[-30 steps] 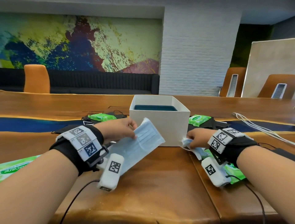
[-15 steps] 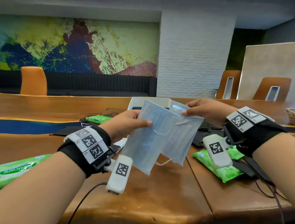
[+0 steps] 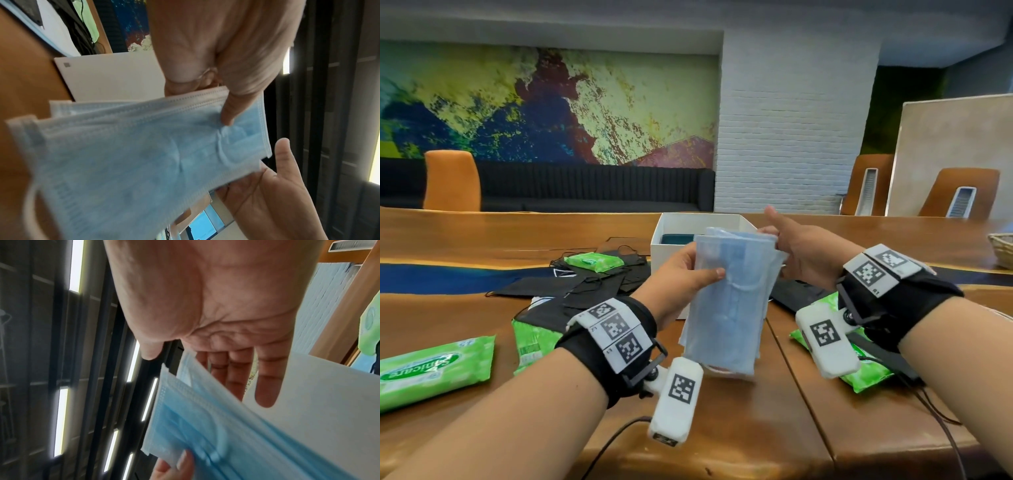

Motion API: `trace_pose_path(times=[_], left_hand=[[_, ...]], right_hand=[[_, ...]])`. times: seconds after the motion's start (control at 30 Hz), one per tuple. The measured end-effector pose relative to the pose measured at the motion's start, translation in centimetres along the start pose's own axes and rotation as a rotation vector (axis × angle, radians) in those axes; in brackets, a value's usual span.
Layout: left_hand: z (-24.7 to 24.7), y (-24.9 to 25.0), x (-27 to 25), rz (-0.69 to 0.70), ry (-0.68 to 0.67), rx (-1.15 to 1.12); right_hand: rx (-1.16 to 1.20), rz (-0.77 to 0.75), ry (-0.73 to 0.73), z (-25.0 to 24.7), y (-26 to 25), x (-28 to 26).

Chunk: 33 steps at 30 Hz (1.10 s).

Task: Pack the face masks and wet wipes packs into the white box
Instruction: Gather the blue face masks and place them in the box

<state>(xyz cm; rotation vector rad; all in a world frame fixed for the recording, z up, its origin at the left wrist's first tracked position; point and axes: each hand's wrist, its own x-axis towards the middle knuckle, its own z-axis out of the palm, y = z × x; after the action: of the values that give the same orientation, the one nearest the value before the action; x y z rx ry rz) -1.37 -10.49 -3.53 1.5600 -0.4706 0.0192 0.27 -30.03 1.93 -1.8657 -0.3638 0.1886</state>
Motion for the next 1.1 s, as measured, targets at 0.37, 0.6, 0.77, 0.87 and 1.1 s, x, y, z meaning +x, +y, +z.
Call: trace_pose_path(times=[0.37,0.6,0.77,0.87,1.1], left_hand=[[0.8,-1.8,0.6,0.038,0.163,-0.032],[1.7,-1.4,1.0,-0.017,0.050,0.152],[1.4,-0.7,1.3,-0.015,0.088,0.149],[0.9,-0.3,1.3,-0.009,0.128,0.085],[0.9,-1.5,1.3,-0.110,0.045,0.112]], right_hand=[[0.012,-0.057,0.067,2.3,5.2,1.4],[0.022,-0.115,0.126,3.3,7.0,3.6],[0.053,-0.182,0.098,4.1,4.0,2.0],[0.040,-0.181,0.121,3.5,3.9,1.8],[-0.042,-0.183,0.229,3.3,4.9,1.8]])
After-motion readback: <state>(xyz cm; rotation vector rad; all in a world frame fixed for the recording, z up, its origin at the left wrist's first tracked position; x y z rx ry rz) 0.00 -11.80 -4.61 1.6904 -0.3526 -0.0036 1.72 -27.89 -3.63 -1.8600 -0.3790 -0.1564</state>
